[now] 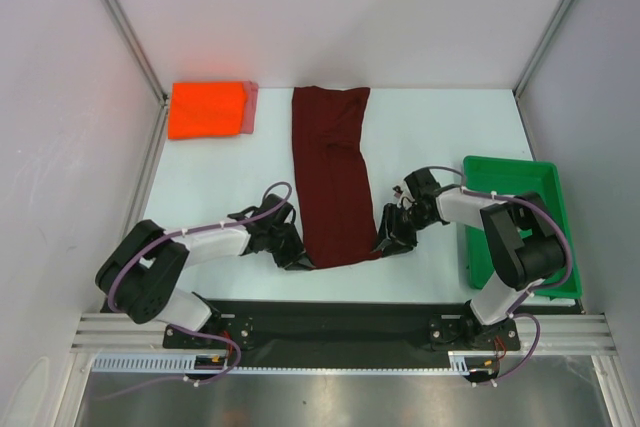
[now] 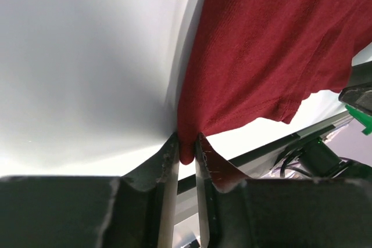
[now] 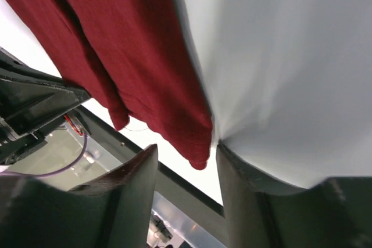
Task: Fold and stack the t-shirts
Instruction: Fold the tshirt
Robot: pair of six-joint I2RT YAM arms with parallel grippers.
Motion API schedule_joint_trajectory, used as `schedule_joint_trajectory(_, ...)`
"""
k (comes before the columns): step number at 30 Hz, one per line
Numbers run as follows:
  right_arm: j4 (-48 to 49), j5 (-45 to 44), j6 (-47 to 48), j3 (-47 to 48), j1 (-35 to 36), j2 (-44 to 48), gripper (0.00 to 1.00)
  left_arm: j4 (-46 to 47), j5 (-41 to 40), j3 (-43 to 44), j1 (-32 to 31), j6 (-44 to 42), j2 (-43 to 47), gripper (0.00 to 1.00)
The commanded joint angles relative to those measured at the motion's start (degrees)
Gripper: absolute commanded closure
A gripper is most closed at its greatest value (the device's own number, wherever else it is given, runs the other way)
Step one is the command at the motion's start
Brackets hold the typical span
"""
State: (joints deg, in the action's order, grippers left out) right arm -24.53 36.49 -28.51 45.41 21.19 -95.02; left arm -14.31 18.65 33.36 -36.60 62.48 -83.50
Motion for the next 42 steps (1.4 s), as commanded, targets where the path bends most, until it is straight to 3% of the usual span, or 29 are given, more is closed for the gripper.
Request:
schedule_joint_trajectory(1,2.12,-4.15,-0.23,-2.52,0.61,-1.39,0.58,-5.64,-6.09,0.03,0.39,-4.12,-1.92,0.79)
schedule_joint_trajectory(4,2.65,-3.62,-1.1,-2.69,1.04,-1.39,0.74,-6.26,-6.26,-0.14,0.48,-4.99,-1.49,0.86)
schedule_joint_trajectory(5,2.39,-3.79,-1.37,-2.69,1.13,-0.78,0.87,-6.52,-6.35,-0.14,0.48,-5.78,-1.4,0.9)
schedule_joint_trajectory(7,0.64,-4.06,-1.28,-2.61,1.22,0.45,1.0,-8.62,-7.05,0.29,0.48,-6.49,-0.35,1.0)
schedule_joint_trajectory(16,-1.4,-6.52,-7.51,-10.15,8.06,16.0,1.0,-18.21,-9.6,-1.8,-0.4,-10.8,9.58,1.0)
schedule_joint_trajectory(24,1.42,-7.22,-12.09,-14.12,13.17,17.15,1.0,-18.56,-6.7,-5.85,-2.07,-10.54,13.63,1.0)
schedule_joint_trajectory(30,-2.26,-9.77,-14.72,-14.91,16.95,21.89,1.0,-23.03,-8.63,-5.07,-4.88,-10.01,17.84,1.0)
schedule_joint_trajectory(36,-7.18,-12.05,-15.96,-10.88,17.04,27.34,1.0,-28.22,-11.35,1.08,-5.24,-12.02,21.72,1.0)
schedule_joint_trajectory(42,-10.09,-15.13,-13.5,2.04,13.71,22.88,1.0,-32.97,-18.56,15.4,-4.63,-19.75,14.52,0.99)
